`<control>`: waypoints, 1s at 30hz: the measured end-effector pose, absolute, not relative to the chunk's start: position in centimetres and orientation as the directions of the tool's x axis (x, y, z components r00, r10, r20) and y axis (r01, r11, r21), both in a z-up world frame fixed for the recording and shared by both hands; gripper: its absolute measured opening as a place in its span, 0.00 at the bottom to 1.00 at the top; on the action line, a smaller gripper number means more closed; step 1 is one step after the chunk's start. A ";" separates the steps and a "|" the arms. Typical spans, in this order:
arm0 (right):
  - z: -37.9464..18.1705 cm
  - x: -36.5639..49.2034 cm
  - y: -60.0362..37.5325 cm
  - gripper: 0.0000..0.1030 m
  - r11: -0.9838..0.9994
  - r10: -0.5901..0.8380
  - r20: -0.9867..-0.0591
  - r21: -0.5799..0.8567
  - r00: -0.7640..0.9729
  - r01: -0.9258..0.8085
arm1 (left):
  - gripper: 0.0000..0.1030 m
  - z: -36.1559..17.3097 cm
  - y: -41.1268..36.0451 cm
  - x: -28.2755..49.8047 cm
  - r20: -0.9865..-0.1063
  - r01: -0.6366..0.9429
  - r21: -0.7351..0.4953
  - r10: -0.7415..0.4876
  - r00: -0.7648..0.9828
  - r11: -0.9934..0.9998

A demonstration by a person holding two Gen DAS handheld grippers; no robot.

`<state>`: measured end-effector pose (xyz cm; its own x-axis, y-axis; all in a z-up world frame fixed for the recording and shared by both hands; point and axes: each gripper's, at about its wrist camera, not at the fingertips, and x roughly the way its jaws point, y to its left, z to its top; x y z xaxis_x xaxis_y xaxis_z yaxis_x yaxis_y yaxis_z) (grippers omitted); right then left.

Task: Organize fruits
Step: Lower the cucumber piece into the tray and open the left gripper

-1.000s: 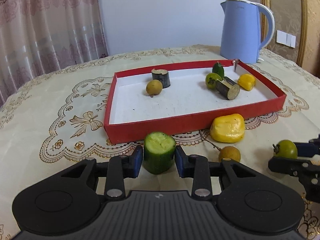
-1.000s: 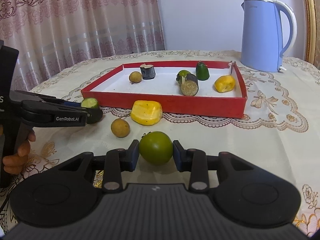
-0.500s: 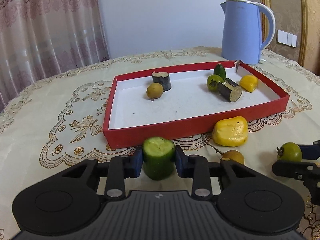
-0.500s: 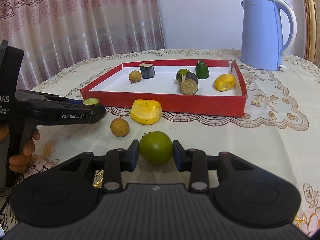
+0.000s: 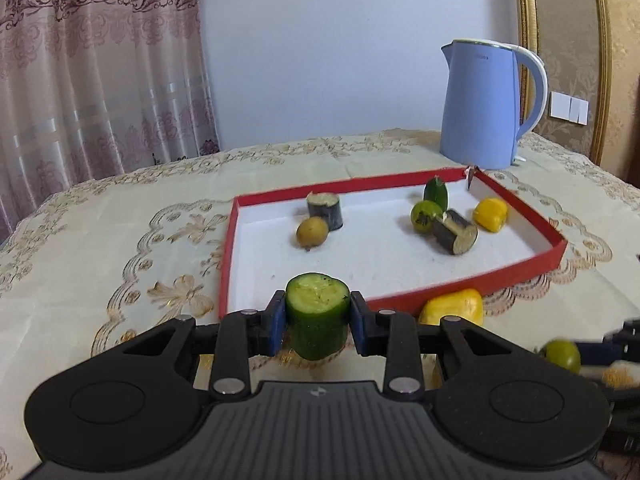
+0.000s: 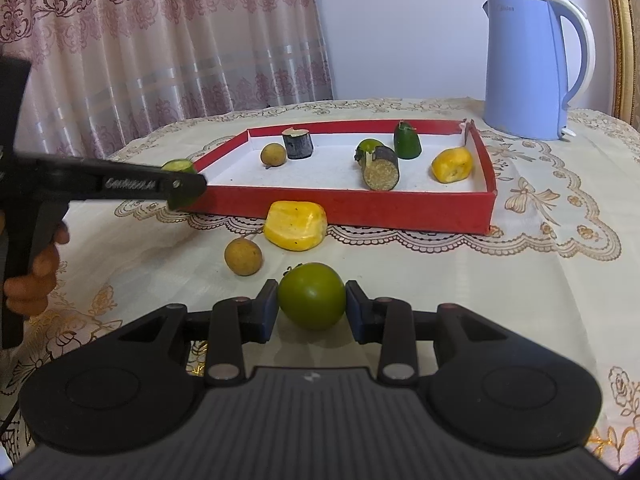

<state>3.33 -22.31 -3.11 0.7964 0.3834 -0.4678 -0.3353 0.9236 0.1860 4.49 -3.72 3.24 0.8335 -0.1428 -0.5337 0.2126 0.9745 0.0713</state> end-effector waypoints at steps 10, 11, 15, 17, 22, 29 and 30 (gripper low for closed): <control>-3.1 3.3 -22.3 0.33 0.924 0.382 -0.471 0.183 0.795 -0.336 | 0.31 4.0 -7.1 8.0 -0.513 0.199 0.137 -0.102 0.852 0.971; -3.1 3.3 -22.3 0.33 0.924 0.382 -0.472 0.183 0.795 -0.336 | 0.31 3.9 -7.3 8.4 -0.515 0.195 0.144 -0.095 0.852 0.970; -3.1 3.4 -22.3 0.33 0.923 0.384 -0.472 0.186 0.794 -0.336 | 0.31 3.5 -8.0 9.7 -0.524 0.188 0.154 -0.081 0.848 0.970; -3.1 3.4 -22.3 0.33 0.923 0.385 -0.472 0.187 0.793 -0.336 | 0.31 3.2 -8.3 10.4 -0.531 0.187 0.160 -0.075 0.844 0.969; -3.1 3.5 -22.3 0.33 0.923 0.384 -0.472 0.188 0.793 -0.335 | 0.31 2.5 -9.0 11.7 -0.550 0.188 0.174 -0.063 0.833 0.967; -3.2 3.5 -22.3 0.33 0.923 0.385 -0.473 0.191 0.792 -0.335 | 0.31 1.3 -9.6 13.4 -0.577 0.182 0.186 -0.042 0.816 0.966; -3.2 3.5 -22.3 0.33 0.923 0.386 -0.473 0.191 0.792 -0.335 | 0.31 1.2 -9.5 13.5 -0.581 0.181 0.185 -0.041 0.813 0.966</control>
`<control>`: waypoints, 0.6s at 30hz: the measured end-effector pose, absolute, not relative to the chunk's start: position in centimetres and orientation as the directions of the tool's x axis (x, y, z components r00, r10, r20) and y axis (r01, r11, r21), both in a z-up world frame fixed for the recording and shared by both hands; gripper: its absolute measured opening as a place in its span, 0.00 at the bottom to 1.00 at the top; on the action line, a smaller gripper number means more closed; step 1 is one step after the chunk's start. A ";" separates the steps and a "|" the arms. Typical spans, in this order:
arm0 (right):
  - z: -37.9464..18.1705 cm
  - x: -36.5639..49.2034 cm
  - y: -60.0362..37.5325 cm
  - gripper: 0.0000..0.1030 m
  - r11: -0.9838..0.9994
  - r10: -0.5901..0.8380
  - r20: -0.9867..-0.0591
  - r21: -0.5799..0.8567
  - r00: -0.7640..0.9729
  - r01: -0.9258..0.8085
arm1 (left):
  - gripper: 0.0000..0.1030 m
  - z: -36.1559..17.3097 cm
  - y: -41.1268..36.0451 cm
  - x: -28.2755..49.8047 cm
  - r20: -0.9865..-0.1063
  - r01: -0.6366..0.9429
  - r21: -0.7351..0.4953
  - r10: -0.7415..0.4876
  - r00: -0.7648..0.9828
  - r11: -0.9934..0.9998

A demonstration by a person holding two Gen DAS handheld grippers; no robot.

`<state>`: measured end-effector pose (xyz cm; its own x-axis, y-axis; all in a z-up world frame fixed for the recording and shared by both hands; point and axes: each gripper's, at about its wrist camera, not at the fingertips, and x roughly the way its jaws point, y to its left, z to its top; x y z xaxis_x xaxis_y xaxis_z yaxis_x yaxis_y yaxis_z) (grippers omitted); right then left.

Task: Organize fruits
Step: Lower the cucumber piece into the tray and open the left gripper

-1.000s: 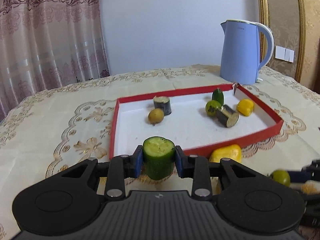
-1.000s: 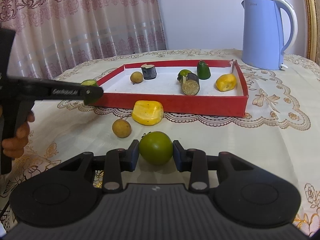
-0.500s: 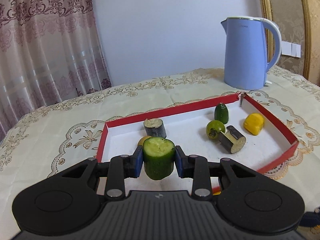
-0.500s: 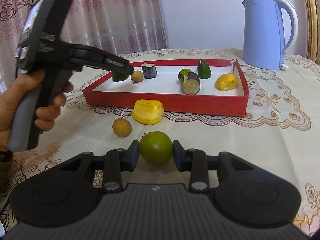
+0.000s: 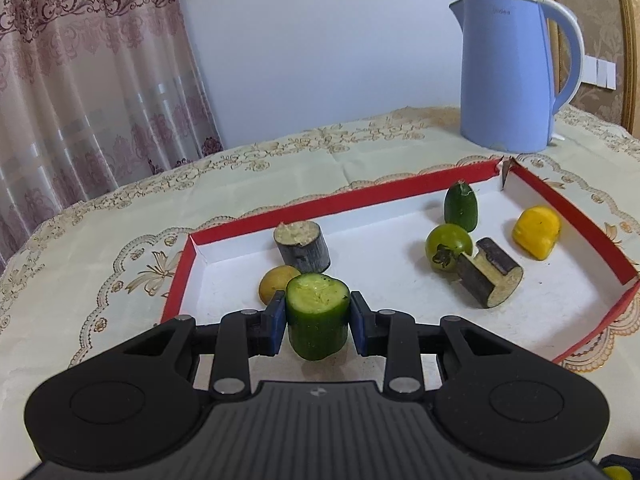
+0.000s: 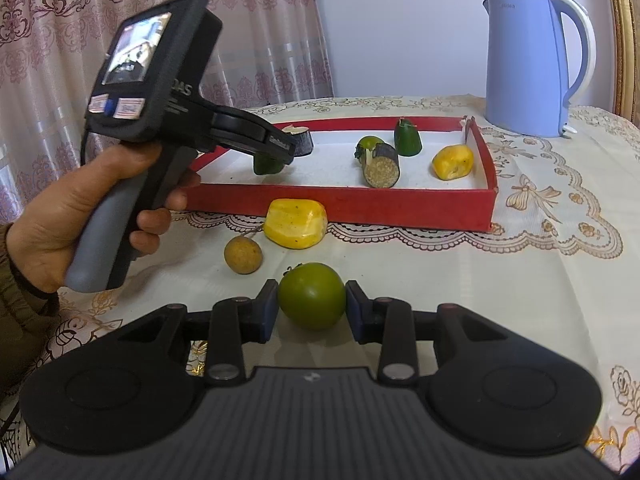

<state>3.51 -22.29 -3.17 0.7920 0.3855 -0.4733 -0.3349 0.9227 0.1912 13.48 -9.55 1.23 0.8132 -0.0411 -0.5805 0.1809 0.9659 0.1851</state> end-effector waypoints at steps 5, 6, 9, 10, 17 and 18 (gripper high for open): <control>-3.2 3.5 -22.3 0.33 0.923 0.385 -0.474 0.192 0.792 -0.334 | 0.31 0.8 -9.5 13.9 -0.590 0.175 0.186 -0.033 0.807 0.967; -3.2 3.5 -22.3 0.33 0.923 0.385 -0.474 0.191 0.792 -0.334 | 0.31 0.7 -9.5 14.0 -0.591 0.175 0.185 -0.033 0.806 0.967; -3.2 3.5 -22.3 0.33 0.924 0.383 -0.475 0.189 0.793 -0.333 | 0.31 0.6 -9.4 14.1 -0.599 0.172 0.179 -0.032 0.800 0.969; -3.2 3.5 -22.2 0.33 0.924 0.381 -0.475 0.187 0.793 -0.332 | 0.31 0.6 -9.3 14.1 -0.600 0.171 0.175 -0.032 0.799 0.970; -3.2 3.5 -22.2 0.33 0.929 0.370 -0.477 0.178 0.797 -0.325 | 0.59 1.2 -9.2 13.7 -0.566 0.145 0.200 -0.006 0.824 0.969; -3.2 3.5 -22.1 0.33 0.929 0.369 -0.478 0.177 0.797 -0.324 | 0.62 1.3 -9.2 13.5 -0.556 0.140 0.207 -0.001 0.831 0.968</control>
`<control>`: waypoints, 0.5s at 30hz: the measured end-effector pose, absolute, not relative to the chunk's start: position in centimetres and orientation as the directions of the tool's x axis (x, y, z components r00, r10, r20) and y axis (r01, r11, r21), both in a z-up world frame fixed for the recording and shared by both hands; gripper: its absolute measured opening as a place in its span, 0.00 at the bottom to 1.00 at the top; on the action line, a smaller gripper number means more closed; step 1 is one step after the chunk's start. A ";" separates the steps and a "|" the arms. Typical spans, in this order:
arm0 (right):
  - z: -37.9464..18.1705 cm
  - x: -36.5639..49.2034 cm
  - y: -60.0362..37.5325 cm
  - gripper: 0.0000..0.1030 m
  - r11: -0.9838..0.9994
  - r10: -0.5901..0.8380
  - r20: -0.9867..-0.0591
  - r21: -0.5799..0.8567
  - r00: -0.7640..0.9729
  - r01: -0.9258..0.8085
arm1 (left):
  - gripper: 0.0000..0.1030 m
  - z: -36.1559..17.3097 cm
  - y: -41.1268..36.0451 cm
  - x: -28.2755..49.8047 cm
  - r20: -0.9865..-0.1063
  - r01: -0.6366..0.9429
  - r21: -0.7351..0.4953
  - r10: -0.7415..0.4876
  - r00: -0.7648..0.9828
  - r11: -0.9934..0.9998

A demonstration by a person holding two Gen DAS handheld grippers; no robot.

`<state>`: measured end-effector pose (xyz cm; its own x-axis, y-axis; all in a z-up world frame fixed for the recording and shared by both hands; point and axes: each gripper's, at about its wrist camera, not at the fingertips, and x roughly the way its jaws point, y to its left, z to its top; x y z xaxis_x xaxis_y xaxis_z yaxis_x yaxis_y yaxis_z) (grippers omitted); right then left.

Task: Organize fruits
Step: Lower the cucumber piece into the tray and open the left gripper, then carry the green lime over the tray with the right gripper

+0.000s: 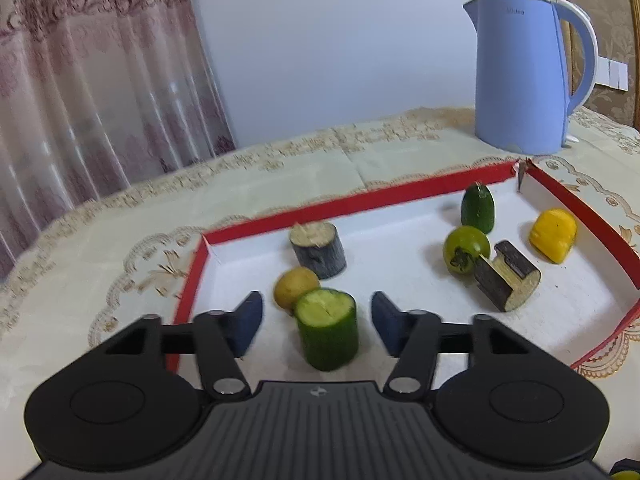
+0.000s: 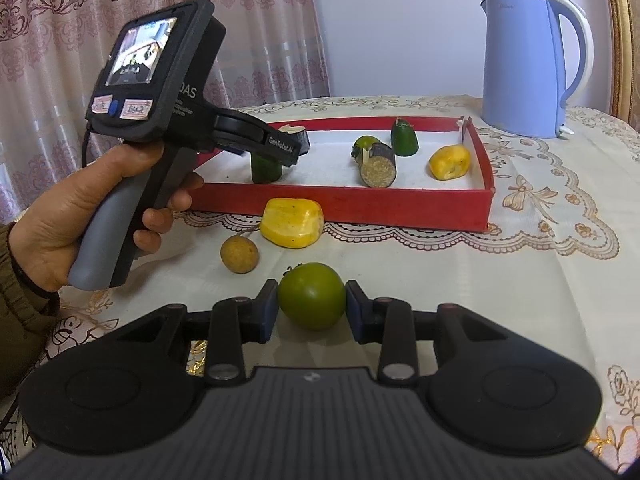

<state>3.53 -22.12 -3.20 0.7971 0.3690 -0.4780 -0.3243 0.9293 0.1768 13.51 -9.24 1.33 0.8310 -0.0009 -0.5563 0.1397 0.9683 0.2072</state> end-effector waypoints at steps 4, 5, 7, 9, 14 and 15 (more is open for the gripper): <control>-3.1 3.4 -22.0 0.33 0.931 0.364 -0.477 0.167 0.800 -0.324 | 0.63 2.1 -9.0 12.9 -0.537 0.136 0.209 -0.003 0.843 0.968; -3.1 3.4 -22.0 0.33 0.931 0.364 -0.476 0.166 0.800 -0.325 | 0.64 2.2 -8.9 12.8 -0.537 0.136 0.205 -0.005 0.843 0.969; -3.1 3.4 -22.0 0.33 0.931 0.365 -0.474 0.165 0.801 -0.326 | 0.66 2.5 -8.7 12.5 -0.533 0.129 0.201 -0.002 0.846 0.971; -3.0 3.4 -22.1 0.33 0.929 0.370 -0.466 0.173 0.804 -0.327 | 0.67 2.7 -8.4 12.1 -0.523 0.119 0.208 0.007 0.853 0.971; -2.1 3.6 -22.2 0.33 0.929 0.371 -0.438 0.163 0.819 -0.333 | 0.80 2.9 -6.8 10.8 -0.503 0.062 0.210 0.053 0.863 0.976; -1.9 3.6 -22.2 0.33 0.929 0.370 -0.431 0.160 0.823 -0.334 | 0.83 2.9 -6.4 10.4 -0.496 0.044 0.208 0.067 0.866 0.977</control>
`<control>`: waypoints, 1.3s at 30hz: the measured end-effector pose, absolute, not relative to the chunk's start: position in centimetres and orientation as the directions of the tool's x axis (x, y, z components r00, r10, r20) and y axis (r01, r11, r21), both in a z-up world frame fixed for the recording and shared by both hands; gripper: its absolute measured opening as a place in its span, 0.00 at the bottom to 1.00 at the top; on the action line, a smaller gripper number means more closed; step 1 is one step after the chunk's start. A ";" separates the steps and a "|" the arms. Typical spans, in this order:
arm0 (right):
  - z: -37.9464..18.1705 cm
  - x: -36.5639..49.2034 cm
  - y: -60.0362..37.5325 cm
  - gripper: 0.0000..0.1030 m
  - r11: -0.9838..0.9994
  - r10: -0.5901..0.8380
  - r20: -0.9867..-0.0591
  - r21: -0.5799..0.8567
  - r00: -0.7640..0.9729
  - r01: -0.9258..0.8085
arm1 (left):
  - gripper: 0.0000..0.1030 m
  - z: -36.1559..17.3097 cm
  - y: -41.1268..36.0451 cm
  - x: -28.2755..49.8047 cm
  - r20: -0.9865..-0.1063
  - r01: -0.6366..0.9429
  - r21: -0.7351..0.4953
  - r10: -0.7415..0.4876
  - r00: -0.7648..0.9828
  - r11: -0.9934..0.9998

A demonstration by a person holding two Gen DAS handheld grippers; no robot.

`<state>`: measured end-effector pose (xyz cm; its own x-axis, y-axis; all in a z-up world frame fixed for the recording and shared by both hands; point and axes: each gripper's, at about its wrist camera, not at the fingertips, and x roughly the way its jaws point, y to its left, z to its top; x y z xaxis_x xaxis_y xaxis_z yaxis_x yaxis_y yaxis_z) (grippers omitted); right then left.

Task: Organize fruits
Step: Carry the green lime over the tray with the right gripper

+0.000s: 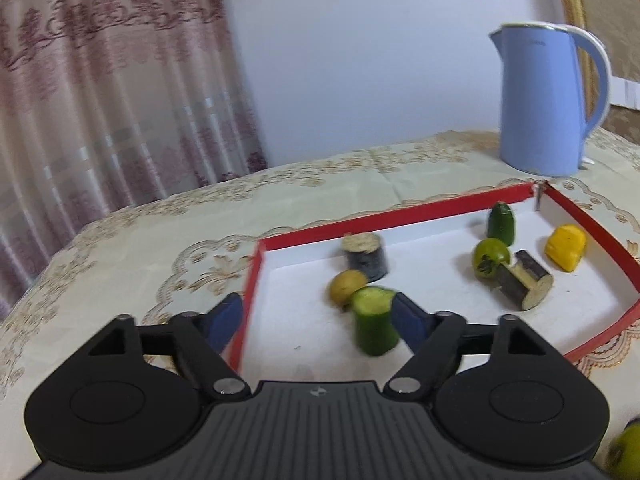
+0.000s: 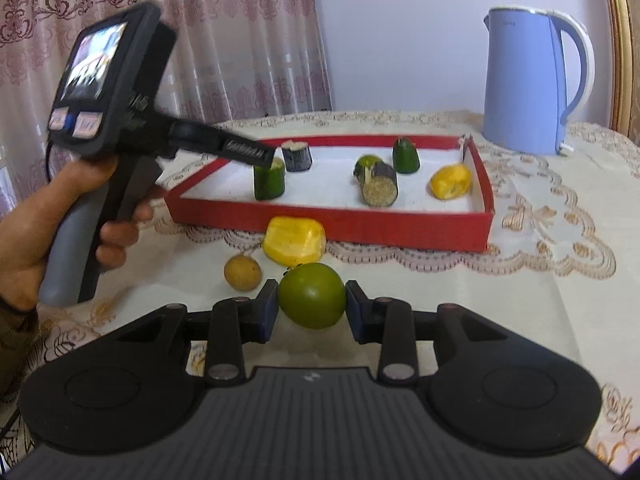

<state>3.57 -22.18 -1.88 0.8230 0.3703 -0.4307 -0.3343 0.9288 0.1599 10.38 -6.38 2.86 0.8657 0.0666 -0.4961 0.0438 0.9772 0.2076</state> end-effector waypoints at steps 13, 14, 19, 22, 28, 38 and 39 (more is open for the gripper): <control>-0.3 5.1 -21.8 0.33 0.939 0.345 -0.374 0.132 0.861 -0.319 | 0.91 1.2 -1.2 8.8 -0.488 -0.088 0.092 0.122 0.864 0.992; -0.2 5.2 -21.8 0.33 0.939 0.344 -0.368 0.130 0.864 -0.318 | 0.91 1.1 -1.0 8.7 -0.492 -0.082 0.077 0.109 0.863 0.994; 0.3 5.7 -21.5 0.33 0.941 0.338 -0.345 0.133 0.875 -0.311 | 0.91 1.1 -1.4 8.4 -0.481 -0.075 0.094 0.111 0.870 0.993; 0.4 6.2 -21.3 0.33 0.941 0.338 -0.342 0.125 0.877 -0.314 | 0.97 1.2 -1.6 8.3 -0.473 -0.073 0.104 0.114 0.874 0.992; 1.5 8.4 -22.1 0.33 0.947 0.319 -0.295 0.142 0.901 -0.289 | 1.00 1.5 -1.5 8.2 -0.456 -0.084 0.102 0.122 0.882 0.991; 0.0 9.7 -24.2 0.33 0.979 0.185 -0.246 0.131 0.951 -0.156 | 1.00 1.1 -1.7 8.7 -0.474 -0.101 0.129 0.151 0.868 0.986; -0.1 9.6 -24.2 0.33 0.985 0.162 -0.241 0.105 0.957 -0.140 | 1.00 1.1 -1.7 8.7 -0.475 -0.102 0.130 0.152 0.867 0.986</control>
<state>9.63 -24.17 -0.08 0.9569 0.1616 -0.2413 -0.1397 0.9846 0.1054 8.68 -1.71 1.07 0.8669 0.1521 -0.4746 -0.1020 0.9863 0.1297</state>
